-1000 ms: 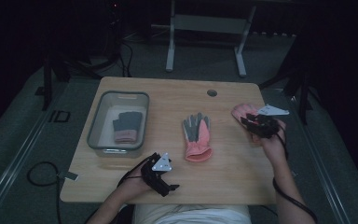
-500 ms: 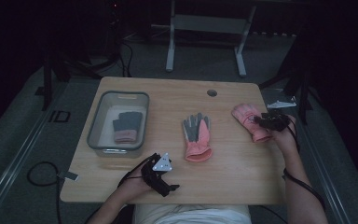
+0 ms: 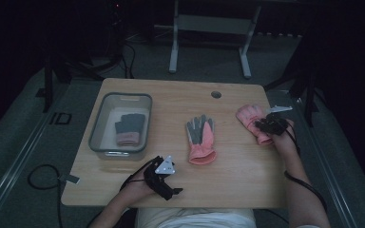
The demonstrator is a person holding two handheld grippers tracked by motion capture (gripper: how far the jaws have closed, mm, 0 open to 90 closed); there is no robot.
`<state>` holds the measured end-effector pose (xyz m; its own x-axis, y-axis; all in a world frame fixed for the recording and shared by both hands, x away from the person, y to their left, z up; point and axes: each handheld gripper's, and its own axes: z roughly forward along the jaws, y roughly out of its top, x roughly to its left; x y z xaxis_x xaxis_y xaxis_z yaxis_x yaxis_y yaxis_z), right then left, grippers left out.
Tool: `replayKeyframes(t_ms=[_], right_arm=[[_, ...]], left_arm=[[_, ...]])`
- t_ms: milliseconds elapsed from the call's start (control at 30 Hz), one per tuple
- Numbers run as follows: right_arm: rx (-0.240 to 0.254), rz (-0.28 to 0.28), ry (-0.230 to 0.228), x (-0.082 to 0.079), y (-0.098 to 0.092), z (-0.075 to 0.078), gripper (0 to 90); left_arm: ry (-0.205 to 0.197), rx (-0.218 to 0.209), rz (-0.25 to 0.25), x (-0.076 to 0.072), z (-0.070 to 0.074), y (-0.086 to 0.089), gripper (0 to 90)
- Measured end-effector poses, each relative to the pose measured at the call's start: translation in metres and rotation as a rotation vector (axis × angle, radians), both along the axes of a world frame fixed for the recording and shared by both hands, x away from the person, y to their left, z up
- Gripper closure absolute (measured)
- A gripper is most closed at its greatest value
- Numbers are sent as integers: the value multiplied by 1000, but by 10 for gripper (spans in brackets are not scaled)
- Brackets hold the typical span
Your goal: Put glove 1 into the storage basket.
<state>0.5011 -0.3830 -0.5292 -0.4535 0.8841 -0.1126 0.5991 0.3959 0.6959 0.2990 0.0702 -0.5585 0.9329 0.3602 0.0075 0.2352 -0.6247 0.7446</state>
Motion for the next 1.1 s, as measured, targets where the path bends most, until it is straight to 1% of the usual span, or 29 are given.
replayKeyframes(t_ms=[133,267,333,400,500,567,633,733,767,800,833,900,933,1000,1067,1100], right_arm=[[-20,2,19,1,3,0,759],[-72,-7,7,1,9,2,828],[-66,-26,17,1,11,5,850],[-46,-54,27,1,11,10,857],[-15,-101,15,-4,14,20,861],[-2,-131,0,-9,18,29,863],[32,-157,-18,-15,23,39,863],[67,-192,-49,-26,31,55,863],[67,-192,-49,-26,31,55,863],[76,-198,-62,-31,34,60,863],[97,-217,-79,-37,38,68,863],[84,-245,-102,-46,45,75,863],[88,-251,-104,-50,49,78,863],[115,-262,-105,-60,57,82,864],[128,-271,-105,-67,63,84,865],[127,-269,-99,-71,68,84,865]], left_arm=[[-1,2,0,0,0,0,21],[-2,1,2,0,0,0,21],[-3,2,3,1,0,0,21],[-2,0,3,1,0,1,21],[-2,0,4,1,0,1,21],[-3,0,4,1,0,1,21],[-4,0,3,1,0,1,21],[-5,1,3,1,1,1,21],[-5,1,3,1,1,1,21],[-8,0,3,0,1,1,21],[-8,0,3,0,1,1,21],[-9,0,2,0,1,0,21],[-9,2,1,0,0,0,21],[-10,2,-1,0,1,0,21],[-11,2,-2,0,1,0,21],[-11,2,-3,0,1,0,21]])
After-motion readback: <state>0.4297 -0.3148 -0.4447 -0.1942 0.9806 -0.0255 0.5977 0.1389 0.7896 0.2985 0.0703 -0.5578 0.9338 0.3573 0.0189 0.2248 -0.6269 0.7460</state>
